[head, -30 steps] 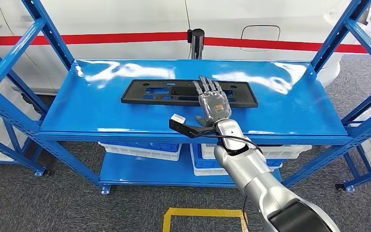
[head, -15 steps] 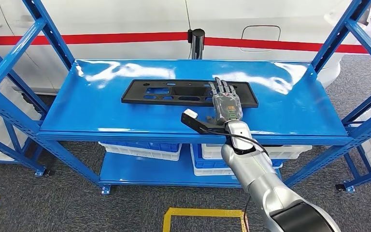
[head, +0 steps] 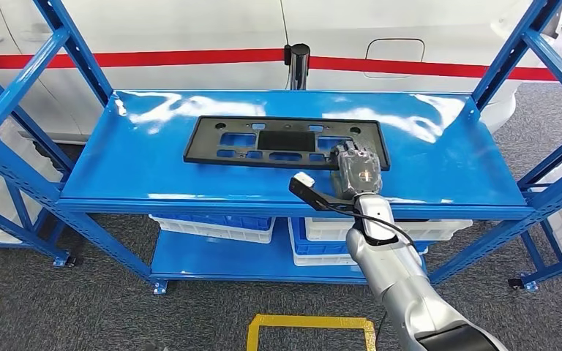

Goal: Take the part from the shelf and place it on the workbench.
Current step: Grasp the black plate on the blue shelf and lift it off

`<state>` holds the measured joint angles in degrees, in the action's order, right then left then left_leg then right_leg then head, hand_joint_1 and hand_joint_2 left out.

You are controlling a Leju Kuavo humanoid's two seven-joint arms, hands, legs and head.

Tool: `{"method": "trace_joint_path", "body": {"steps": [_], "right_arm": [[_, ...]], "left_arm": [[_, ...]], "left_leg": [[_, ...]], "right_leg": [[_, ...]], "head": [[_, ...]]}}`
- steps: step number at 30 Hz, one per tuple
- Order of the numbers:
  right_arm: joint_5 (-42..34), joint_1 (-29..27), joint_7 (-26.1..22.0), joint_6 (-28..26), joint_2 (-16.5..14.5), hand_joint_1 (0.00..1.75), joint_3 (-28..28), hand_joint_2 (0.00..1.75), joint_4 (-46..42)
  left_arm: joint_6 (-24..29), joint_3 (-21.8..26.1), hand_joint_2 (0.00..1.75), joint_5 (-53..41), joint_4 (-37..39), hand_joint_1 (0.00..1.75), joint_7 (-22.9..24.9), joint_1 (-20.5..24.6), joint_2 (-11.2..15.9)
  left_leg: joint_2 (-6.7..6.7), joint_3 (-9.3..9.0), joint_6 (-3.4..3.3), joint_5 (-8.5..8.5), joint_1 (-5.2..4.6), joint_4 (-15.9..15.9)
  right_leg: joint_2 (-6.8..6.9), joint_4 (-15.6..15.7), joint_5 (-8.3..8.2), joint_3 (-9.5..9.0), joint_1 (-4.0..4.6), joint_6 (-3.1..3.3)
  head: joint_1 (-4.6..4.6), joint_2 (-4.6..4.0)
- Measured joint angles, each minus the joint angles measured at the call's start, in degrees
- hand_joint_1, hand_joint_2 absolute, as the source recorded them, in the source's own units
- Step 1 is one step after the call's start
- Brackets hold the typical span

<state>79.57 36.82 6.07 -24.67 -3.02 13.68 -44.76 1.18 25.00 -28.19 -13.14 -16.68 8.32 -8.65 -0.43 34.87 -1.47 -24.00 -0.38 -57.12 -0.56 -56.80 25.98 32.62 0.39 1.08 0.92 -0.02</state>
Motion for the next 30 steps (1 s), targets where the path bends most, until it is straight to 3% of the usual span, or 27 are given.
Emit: {"method": "trace_joint_path", "body": {"steps": [25,30], "right_arm": [[-1.39,-0.99,-2.79,-0.29,-0.17,1.75,-1.89,1.75,-5.24],[-5.52,-1.81,-5.92,-1.24,-0.17,1.75,-2.1,1.75,-7.8]], "left_arm": [[0.27,0.4,0.0,-0.77,-0.01,0.0,-0.03,0.58,-0.44],[4.08,1.33,0.0,-0.33,-0.01,0.0,-3.2,0.58,-0.5]], "left_leg": [[0.0,-0.02,0.0,0.0,-0.01,0.0],[0.0,-0.02,0.0,0.0,0.0,0.0]], "right_leg": [[0.0,0.0,0.0,-0.04,0.0,0.0],[0.0,0.0,0.0,-0.03,0.0,0.0]], "head": [[0.0,0.01],[0.01,0.0]]}}
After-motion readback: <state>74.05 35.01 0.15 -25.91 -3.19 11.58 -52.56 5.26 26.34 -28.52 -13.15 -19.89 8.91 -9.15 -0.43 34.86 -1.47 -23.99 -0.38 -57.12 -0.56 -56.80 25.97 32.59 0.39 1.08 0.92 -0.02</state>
